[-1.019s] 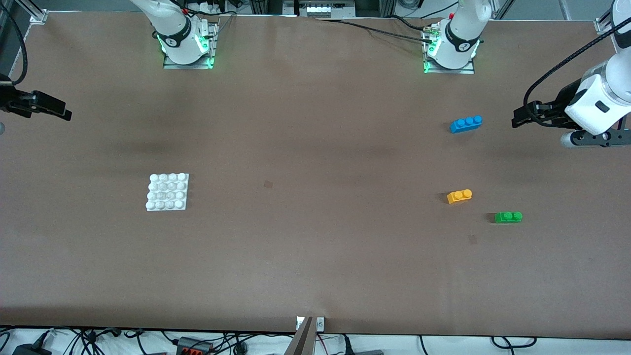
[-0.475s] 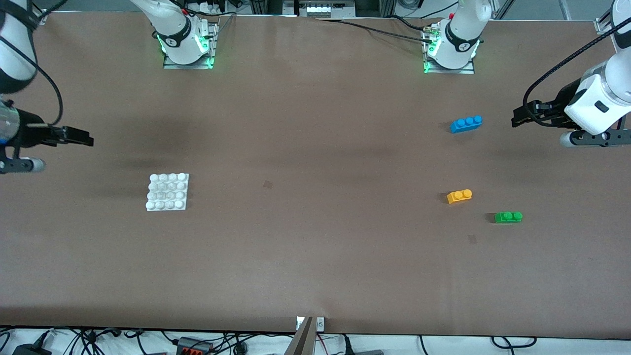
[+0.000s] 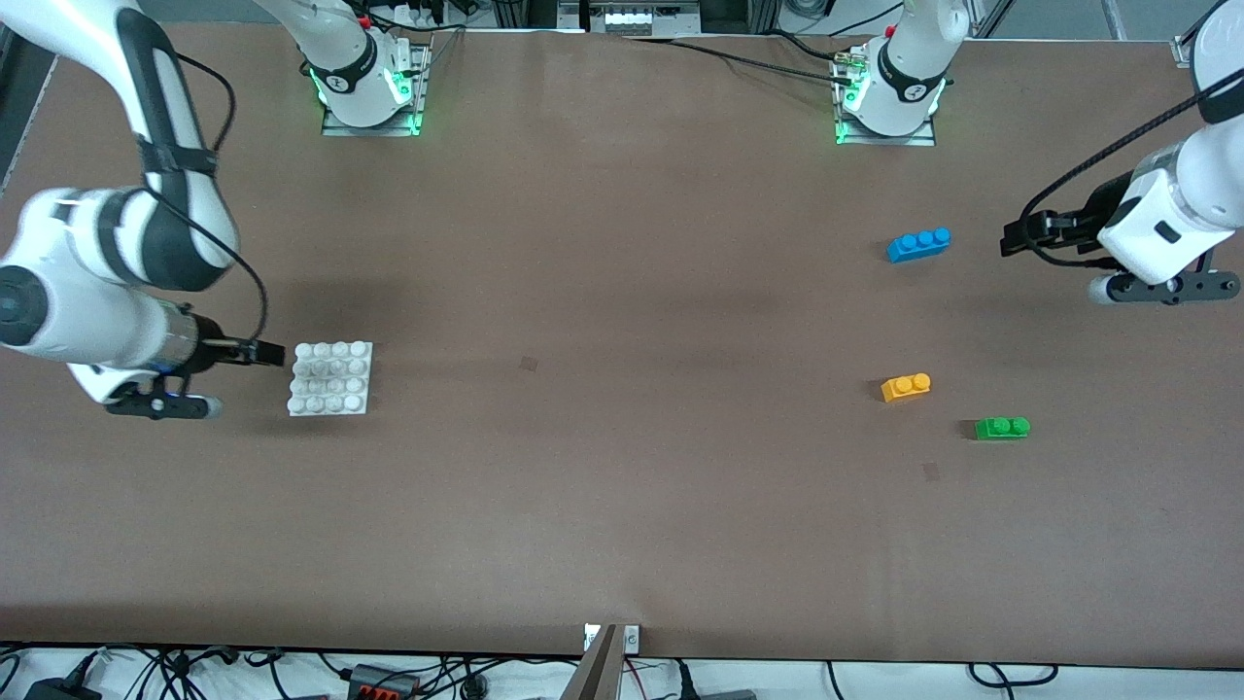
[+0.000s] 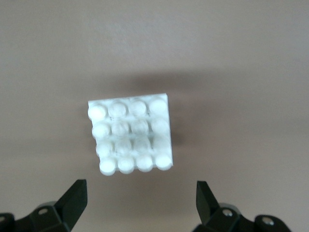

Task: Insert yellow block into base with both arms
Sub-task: 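Grasp the base plate with the right gripper while the left gripper reaches the yellow block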

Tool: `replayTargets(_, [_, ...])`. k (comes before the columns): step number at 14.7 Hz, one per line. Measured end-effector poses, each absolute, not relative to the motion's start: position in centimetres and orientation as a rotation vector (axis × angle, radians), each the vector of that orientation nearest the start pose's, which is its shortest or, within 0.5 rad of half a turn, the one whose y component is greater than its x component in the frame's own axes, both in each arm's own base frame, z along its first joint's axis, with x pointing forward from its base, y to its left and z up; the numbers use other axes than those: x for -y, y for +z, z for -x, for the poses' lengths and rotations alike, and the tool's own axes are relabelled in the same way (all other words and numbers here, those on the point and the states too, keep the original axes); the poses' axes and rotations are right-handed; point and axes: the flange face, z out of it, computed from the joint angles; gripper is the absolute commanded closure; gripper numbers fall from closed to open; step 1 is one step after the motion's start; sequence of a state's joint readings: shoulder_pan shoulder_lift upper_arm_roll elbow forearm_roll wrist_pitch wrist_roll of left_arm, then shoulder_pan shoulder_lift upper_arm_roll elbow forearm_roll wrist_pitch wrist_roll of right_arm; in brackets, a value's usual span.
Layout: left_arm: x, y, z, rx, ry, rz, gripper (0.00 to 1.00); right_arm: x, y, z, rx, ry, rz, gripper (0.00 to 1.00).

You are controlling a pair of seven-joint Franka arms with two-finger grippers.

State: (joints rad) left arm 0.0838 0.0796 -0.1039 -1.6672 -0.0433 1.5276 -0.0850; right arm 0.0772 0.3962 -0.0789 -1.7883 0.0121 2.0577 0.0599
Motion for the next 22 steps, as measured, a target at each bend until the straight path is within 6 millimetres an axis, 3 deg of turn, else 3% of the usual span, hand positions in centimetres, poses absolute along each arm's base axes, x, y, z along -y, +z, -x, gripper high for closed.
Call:
replayTargets(2, [1.4,50.5,-57.7,0.128,0.3,3.169,0.0,-0.5,29.0,-62.6,-0.111,0.127,3.162,0.0])
replayTargets(4, [1.9,46.1,-58.6,0.163,0.247,3.174,0.0,-0.3,26.2,-61.7,-0.115,0.056,3.165,0.0])
replayTargets(10, [5.4,34.8,-57.4,0.298,0.12,3.181,0.0,-0.5,19.9,-59.9,-0.102,-0.088,3.167,0.0])
replayTargets(12, [6.5,32.0,-57.0,0.303,0.104,3.188,0.0,-0.5,19.3,-59.8,-0.1,-0.101,3.168,0.0])
replayTargets(17, [6.5,27.9,-58.0,0.32,0.002,3.212,0.0,-0.5,19.3,-59.8,-0.101,-0.104,3.168,0.0])
replayTargets(21, [5.6,25.0,-58.4,0.34,-0.042,3.221,0.0,-0.5,19.1,-59.7,-0.1,-0.105,3.168,0.15])
replayTargets(22, [5.2,24.4,-58.5,0.33,-0.045,3.223,0.0,-0.6,19.0,-59.7,-0.097,-0.11,3.167,0.23])
